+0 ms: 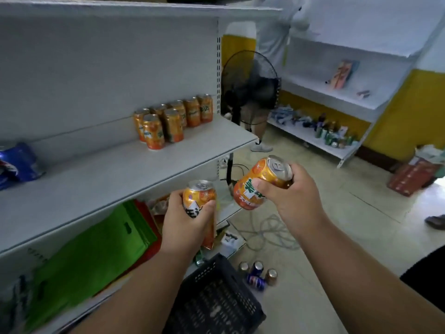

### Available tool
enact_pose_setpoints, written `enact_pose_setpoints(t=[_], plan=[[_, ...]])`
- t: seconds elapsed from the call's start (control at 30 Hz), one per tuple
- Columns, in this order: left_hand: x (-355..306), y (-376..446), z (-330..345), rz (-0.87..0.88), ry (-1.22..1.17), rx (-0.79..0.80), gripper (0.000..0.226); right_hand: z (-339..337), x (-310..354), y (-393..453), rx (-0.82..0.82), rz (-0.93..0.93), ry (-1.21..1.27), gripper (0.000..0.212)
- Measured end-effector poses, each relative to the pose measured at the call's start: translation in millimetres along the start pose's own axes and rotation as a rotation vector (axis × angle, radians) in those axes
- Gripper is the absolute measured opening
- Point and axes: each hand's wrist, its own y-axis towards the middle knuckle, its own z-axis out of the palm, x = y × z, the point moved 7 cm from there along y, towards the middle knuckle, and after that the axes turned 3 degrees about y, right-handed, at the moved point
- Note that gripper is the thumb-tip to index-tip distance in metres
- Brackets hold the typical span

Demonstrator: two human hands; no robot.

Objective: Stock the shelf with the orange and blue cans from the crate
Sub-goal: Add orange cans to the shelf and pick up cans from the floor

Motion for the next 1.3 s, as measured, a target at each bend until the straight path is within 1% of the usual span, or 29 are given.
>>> enact_pose_setpoints(t=[0.07,0.17,0.3,0.37,0.47,0.6,0.73,0.87,0.93,1.0,1.13,1.2,1.3], plan=[[-9.9,7.8,23.1,-0.026,0.007,-0.084,0.033,-4.8,-6.6,40.1,0.107,-0.027,-0.067,0.045],[-29.1,13.6,41.6,-0.062,0.038,-0.147,0.038,-0.2,-8.4,82.7,0.231,-0.087,-0.197,0.060],[-48.7,35.3,37.3,-0.090,0.136,-0.214,0.052,19.7,-2.3,127.0,0.355,-0.176,-0.255,0.061],[-51.7,50.3,29.4,-0.101,0.184,-0.244,0.060,34.5,0.1,146.3,0.384,-0.228,-0.280,0.067],[-50.3,81.6,24.2,-0.107,0.265,-0.243,0.066,53.5,-0.3,172.4,0.407,-0.264,-0.334,0.076],[-60.7,131.2,32.9,-0.030,0.405,-0.287,0.071,63.4,-3.5,208.6,0.417,-0.250,-0.379,0.067],[-64.8,183.5,51.7,-0.018,0.420,-0.331,0.079,68.4,-6.0,248.8,0.419,-0.259,-0.428,0.064],[-60.8,239.2,76.0,-0.044,0.528,-0.306,0.079,82.9,-15.2,296.9,0.472,-0.292,-0.408,0.065],[-61.0,265.6,90.2,-0.056,0.563,-0.293,0.077,94.0,-23.3,322.2,0.516,-0.315,-0.379,0.061],[-61.8,287.2,101.0,-0.082,0.661,-0.302,0.074,105.5,-33.7,344.3,0.575,-0.331,-0.379,0.058],[-65.6,326.1,104.3,-0.103,0.832,-0.347,0.062,123.7,-52.4,379.9,0.701,-0.303,-0.316,0.057],[-66.8,339.2,99.0,-0.134,0.839,-0.353,0.057,132.1,-58.2,391.4,0.758,-0.290,-0.285,0.055],[-73.2,354.7,93.4,-0.164,0.845,-0.358,0.046,140.7,-57.7,402.4,0.801,-0.306,-0.250,0.046]])
